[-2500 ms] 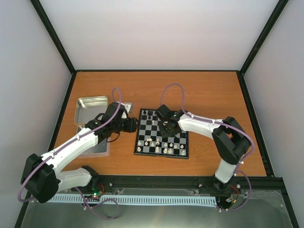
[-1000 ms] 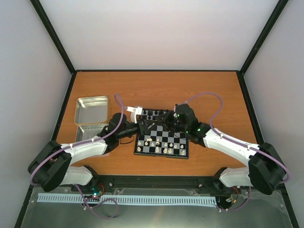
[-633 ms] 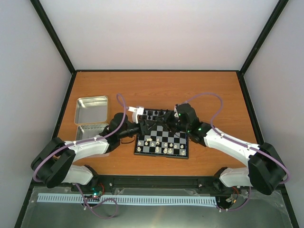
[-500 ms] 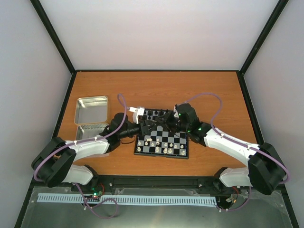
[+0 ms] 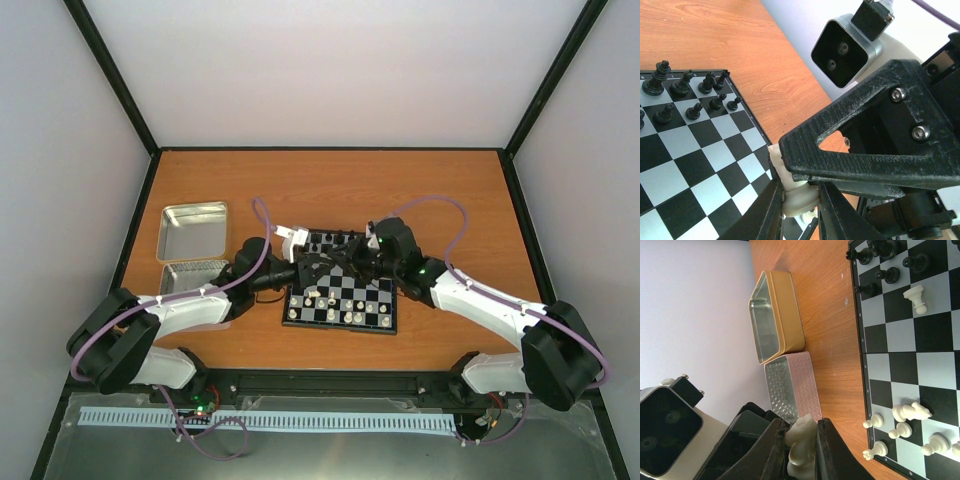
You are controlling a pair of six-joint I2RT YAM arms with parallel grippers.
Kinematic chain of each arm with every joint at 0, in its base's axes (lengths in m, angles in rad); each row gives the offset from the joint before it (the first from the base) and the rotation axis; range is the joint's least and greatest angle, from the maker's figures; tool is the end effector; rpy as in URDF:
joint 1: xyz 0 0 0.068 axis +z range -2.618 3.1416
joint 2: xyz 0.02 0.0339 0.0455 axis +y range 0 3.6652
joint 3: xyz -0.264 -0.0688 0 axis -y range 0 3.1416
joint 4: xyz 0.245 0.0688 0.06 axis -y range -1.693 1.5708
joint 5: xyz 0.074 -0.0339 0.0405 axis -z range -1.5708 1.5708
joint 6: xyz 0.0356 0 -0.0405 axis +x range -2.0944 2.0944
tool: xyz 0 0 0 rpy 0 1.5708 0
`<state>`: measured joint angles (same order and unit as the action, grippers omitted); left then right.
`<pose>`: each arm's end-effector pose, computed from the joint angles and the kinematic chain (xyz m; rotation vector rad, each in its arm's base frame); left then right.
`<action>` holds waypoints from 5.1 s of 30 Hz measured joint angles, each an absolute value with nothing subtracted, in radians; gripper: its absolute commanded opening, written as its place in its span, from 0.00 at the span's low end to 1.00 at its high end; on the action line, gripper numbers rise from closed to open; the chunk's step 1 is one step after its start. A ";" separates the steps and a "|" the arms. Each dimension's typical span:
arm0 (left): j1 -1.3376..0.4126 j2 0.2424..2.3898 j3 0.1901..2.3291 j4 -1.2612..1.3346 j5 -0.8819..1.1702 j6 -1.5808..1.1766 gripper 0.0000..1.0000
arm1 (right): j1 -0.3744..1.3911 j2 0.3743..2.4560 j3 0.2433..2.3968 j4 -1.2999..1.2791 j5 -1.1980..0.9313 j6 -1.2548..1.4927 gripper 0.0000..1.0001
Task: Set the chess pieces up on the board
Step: Place the chess piece on the chessboard, then pick up the chess piece from the chessboard.
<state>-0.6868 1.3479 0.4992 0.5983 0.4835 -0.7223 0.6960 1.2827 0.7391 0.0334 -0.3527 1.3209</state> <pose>0.1989 -0.1845 0.2006 0.3481 2.0112 -1.3847 0.2066 0.1886 0.2388 0.5110 2.4171 1.4523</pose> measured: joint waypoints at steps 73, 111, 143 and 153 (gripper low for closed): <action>-0.690 0.830 0.717 -0.089 0.047 -0.308 0.79 | 0.895 1.047 0.785 -0.642 0.070 0.644 0.07; -0.690 0.777 0.717 -0.242 -0.135 -0.368 0.81 | 1.050 1.227 0.569 -0.492 0.308 0.780 0.18; -0.690 0.762 0.715 -0.249 -0.167 -0.368 0.81 | 0.991 1.180 0.810 -0.595 0.318 0.759 0.43; -0.690 0.736 0.732 -0.311 -0.162 -0.376 0.81 | 0.840 1.172 0.870 -0.675 0.196 0.660 0.44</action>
<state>-0.6903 0.7361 0.7322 -0.3115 -0.1623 -0.3759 0.8398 1.1721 0.8703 -0.6750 0.1955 0.6598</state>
